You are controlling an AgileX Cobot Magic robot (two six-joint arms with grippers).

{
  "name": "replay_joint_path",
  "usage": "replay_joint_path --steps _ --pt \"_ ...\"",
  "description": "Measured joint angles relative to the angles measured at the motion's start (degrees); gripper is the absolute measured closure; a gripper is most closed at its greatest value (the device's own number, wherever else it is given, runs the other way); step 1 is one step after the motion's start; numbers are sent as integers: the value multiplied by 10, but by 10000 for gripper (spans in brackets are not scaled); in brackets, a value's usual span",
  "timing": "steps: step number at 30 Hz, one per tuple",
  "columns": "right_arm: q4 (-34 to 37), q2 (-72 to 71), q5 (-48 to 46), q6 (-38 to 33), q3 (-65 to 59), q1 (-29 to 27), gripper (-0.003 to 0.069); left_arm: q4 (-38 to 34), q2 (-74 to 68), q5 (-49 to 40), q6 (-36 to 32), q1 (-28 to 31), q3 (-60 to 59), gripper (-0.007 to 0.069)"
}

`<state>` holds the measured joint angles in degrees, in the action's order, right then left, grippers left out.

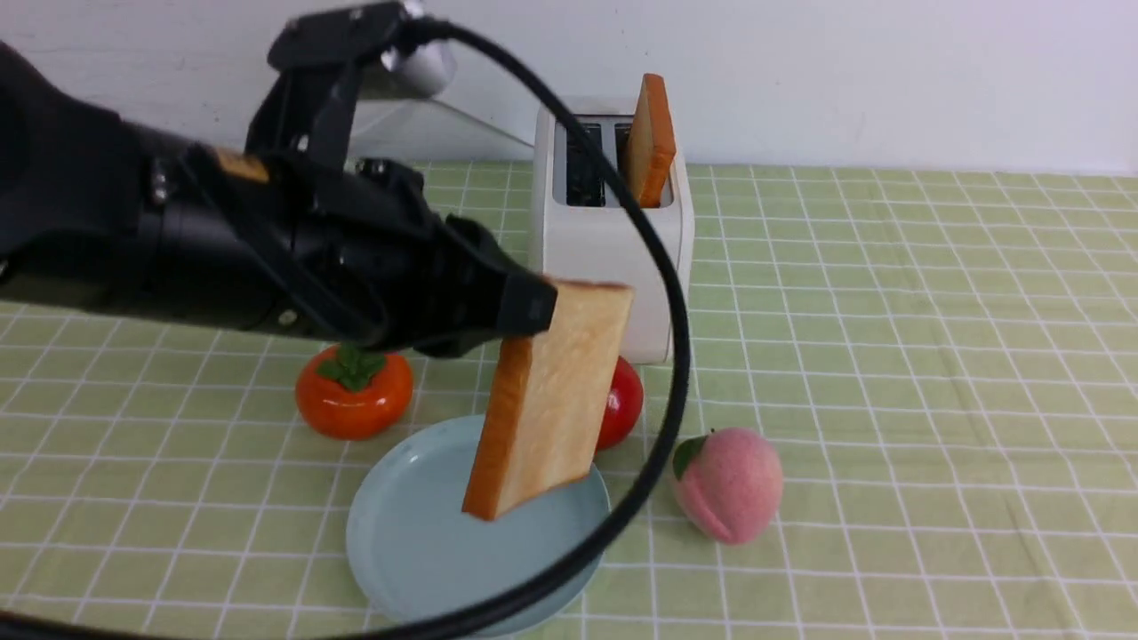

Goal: Take toasted bread from bread machine on green coffee tablecloth place on plate.
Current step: 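Place the slice of bread on the plate with the left gripper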

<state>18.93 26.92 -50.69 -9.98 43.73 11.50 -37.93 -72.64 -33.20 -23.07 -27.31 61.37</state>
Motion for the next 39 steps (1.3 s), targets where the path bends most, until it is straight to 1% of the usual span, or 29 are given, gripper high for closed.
replay_joint_path --steps 1,2,5,15,20,22,23,28,35,39 --pt "3 0 0 0 0 0 651 4 -2 -1 3 0 -16 589" --pt "4 0 0 0 0 0 666 5 -5 -1 5 0 -21 589" --pt "7 0 0 0 0 0 678 9 -22 3 13 0 -26 589" --pt "10 0 -13 -2 0 0 677 3 -62 16 20 1 -29 589" --pt "9 0 -12 -2 0 0 676 8 -62 4 40 4 -29 589" --pt "8 0 -14 -2 0 0 675 12 -62 -21 58 21 -29 589" --pt "8 0 -14 -2 0 0 675 12 -62 -23 58 23 -29 589" --pt "8 0 -23 -2 0 0 674 7 -62 -63 63 78 -29 589" --pt "8 0 -20 -2 -1 0 672 -15 -62 -75 52 81 -29 589" --pt "8 0 -19 -2 -1 0 669 -49 -85 -75 50 82 -29 589"
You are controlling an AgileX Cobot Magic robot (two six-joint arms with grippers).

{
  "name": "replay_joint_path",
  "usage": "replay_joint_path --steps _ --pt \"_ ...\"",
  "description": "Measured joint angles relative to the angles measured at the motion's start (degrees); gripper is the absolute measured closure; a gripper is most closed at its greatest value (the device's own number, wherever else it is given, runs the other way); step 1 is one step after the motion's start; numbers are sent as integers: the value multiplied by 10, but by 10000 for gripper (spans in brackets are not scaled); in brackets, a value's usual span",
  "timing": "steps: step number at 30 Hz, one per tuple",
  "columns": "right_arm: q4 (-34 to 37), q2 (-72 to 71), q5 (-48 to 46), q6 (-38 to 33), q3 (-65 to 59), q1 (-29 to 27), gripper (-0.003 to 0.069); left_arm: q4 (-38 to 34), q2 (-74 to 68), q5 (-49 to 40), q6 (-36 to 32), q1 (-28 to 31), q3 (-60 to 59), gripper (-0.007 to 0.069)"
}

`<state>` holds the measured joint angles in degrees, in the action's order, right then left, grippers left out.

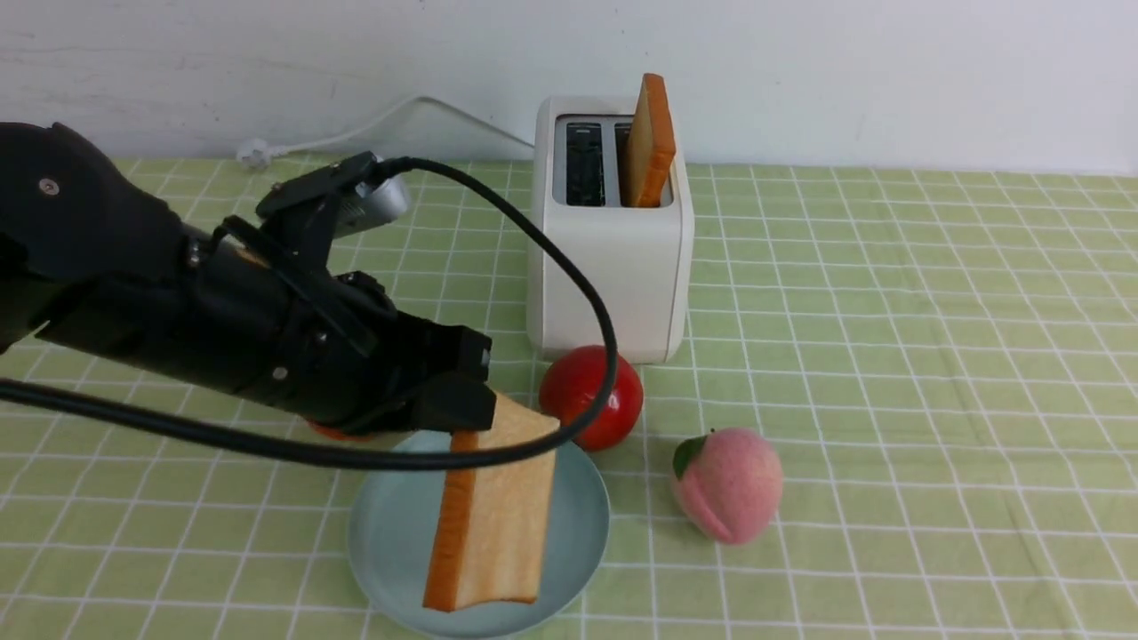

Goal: Take toasted bread from bread machine on green coffee tablecloth place on plate.
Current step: 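Place the slice of bread on the plate with the left gripper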

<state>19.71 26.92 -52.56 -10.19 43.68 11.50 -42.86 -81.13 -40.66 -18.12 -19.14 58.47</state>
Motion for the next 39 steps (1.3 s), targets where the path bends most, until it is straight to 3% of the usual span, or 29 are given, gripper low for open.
replay_joint_path --steps 8,15,22,29,33,39 --pt "0 0 2 0 0 0 665 -65 -67 42 -43 0 0 589" --pt "0 0 -1 0 0 0 662 -65 -104 54 -44 1 1 579" --pt "0 0 -2 0 -1 0 659 -55 -106 80 -47 1 1 435" --pt "1 0 -5 0 -1 0 657 -11 -106 70 -47 1 1 379" --pt "0 0 -5 0 -1 0 657 0 -106 64 -47 1 1 306" --pt "0 0 -3 0 -1 0 655 54 -93 67 -47 1 2 98"
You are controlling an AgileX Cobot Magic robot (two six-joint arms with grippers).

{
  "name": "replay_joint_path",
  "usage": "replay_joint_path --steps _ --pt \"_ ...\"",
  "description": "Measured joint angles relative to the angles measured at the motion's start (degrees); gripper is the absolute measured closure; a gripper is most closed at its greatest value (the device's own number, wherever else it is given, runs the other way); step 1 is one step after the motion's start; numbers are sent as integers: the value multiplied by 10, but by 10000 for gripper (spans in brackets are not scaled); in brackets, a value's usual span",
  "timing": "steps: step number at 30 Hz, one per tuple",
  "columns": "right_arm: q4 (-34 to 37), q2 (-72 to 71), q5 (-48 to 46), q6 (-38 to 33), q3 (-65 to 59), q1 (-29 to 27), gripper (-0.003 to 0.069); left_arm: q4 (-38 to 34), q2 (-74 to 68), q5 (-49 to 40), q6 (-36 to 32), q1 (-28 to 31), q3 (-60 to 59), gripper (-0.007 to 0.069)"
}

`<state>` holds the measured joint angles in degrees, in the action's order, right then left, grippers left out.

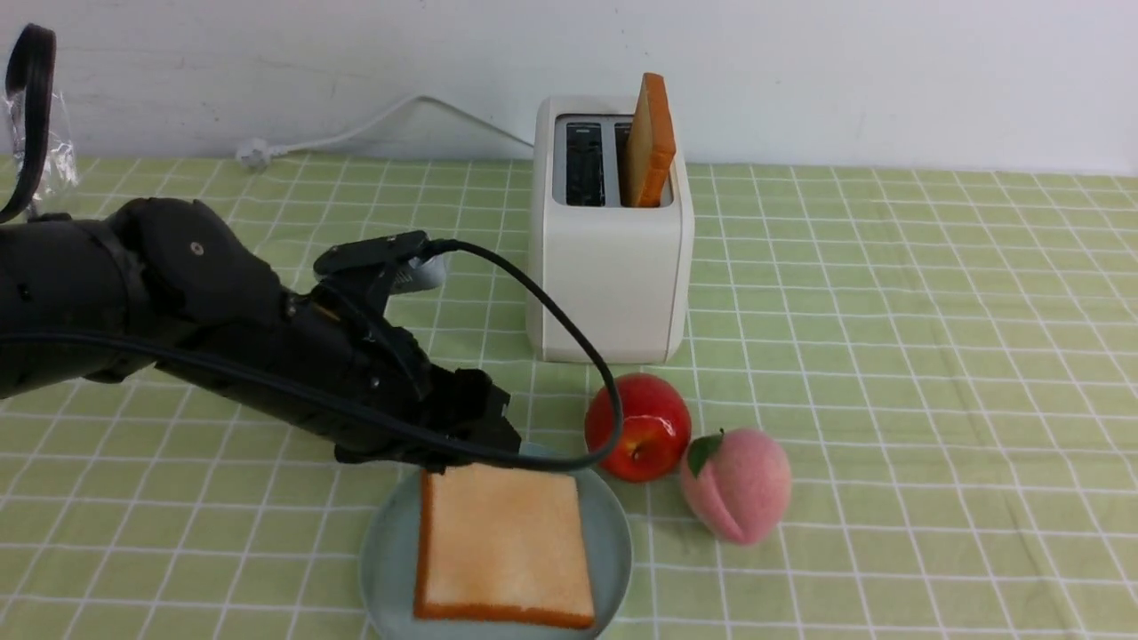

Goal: Take toasted bread from bread machine on green coffee tablecloth place on plate.
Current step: 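Place the slice of bread on the plate with the left gripper, then grasp the toast slice in the toaster and pull it up out of the slot with the right gripper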

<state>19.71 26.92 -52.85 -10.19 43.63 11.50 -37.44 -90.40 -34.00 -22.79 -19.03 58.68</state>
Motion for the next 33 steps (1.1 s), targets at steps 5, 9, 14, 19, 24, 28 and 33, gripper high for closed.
replay_joint_path --steps 5,9,14,19,24,28,33 --pt "1 0 1 0 0 0 655 83 54 22 17 0 0 25" --pt "7 7 9 0 1 0 655 138 141 26 66 0 0 78" --pt "24 70 5 -6 26 0 655 167 254 -7 112 0 0 393" --pt "89 171 30 -58 55 0 655 184 373 -14 117 0 -33 638" --pt "192 304 55 -143 107 31 659 185 504 8 117 0 -121 638" --pt "205 406 101 -185 176 87 659 182 615 33 116 0 -217 638" --pt "177 548 177 -197 292 133 640 181 719 82 116 0 -314 638"
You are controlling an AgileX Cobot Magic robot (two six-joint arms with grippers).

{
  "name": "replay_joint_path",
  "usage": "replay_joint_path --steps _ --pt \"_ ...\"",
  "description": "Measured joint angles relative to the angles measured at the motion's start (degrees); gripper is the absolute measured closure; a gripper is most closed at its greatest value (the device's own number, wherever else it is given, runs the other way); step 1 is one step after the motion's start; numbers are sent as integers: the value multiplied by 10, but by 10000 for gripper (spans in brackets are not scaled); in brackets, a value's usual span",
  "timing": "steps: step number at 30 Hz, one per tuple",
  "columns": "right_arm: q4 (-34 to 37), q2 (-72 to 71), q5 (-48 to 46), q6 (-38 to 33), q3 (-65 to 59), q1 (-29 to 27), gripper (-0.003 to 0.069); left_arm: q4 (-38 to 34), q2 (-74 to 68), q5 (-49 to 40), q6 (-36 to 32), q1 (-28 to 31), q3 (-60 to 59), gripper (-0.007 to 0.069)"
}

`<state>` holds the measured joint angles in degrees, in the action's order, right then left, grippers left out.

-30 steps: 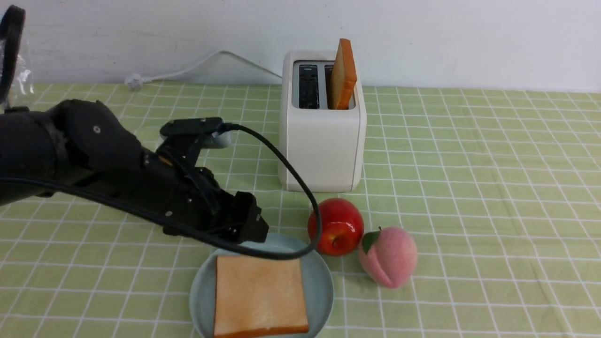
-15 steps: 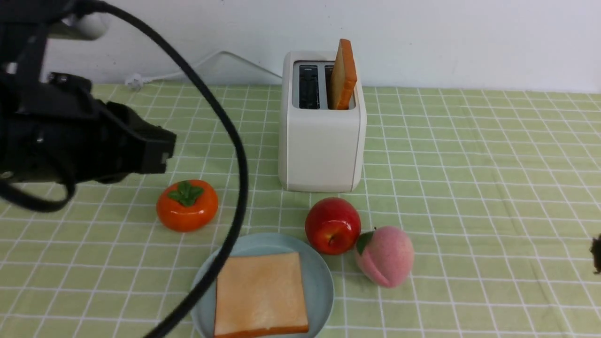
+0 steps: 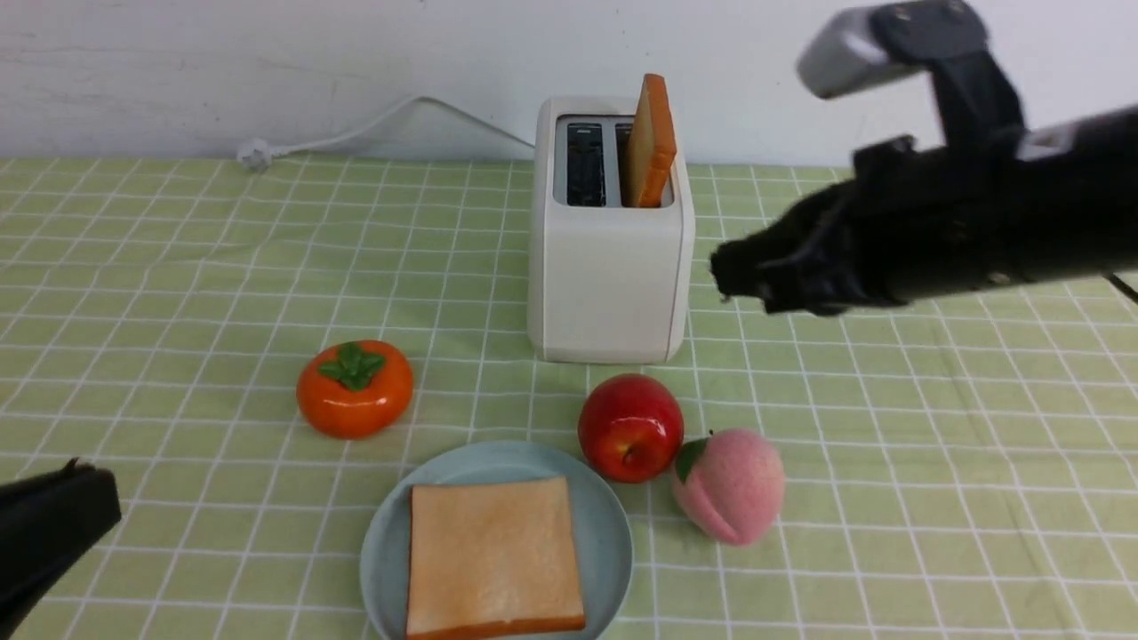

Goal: Take toasted bread from bread machine on green coffee tablecloth place on plate.
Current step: 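Grasp the toast slice in the toaster and pull it up out of the slot with the right gripper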

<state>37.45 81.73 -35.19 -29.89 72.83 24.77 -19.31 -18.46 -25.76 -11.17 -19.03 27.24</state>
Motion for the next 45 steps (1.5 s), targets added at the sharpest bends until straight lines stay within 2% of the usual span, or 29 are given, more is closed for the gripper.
replay_joint_path --steps 4,6,7,10,13,17,22,23,24,29,30,31,34,40,45 --pt "-8 97 29 26 91 -7 577 -1 53 21 -1 0 -50 638" --pt "-17 161 39 64 171 -18 487 -1 71 44 -10 0 -80 638" --pt "-19 170 39 67 176 -19 469 -1 73 47 -11 0 -81 638" --pt "-55 240 47 112 252 -26 300 -3 80 67 -18 0 -88 638" --pt "-97 285 64 147 290 -30 174 -3 81 71 -19 0 -89 638" --pt "-151 317 100 180 305 -36 125 -3 82 71 -19 0 -89 638" --pt "-176 340 145 200 307 -38 148 -3 82 70 -19 0 -89 638" --pt "-176 350 161 200 309 -38 186 -3 82 70 -19 0 -89 638" --pt "-176 350 163 200 309 -38 186 -3 82 70 -19 0 -89 638" --pt "-176 370 176 200 309 -38 372 -4 82 70 -19 0 -89 638" --pt "-176 370 176 200 309 -37 380 -4 82 70 -19 0 -89 638" --pt "-175 370 176 201 309 -37 456 -4 82 70 -19 0 -89 638" --pt "-173 370 180 202 309 -37 537 -4 82 70 -19 0 -89 638" --pt "-173 365 178 202 309 -37 534 -4 82 70 -19 0 -89 638" --pt "-171 307 167 202 309 -36 534 -4 82 70 -19 0 -89 638"
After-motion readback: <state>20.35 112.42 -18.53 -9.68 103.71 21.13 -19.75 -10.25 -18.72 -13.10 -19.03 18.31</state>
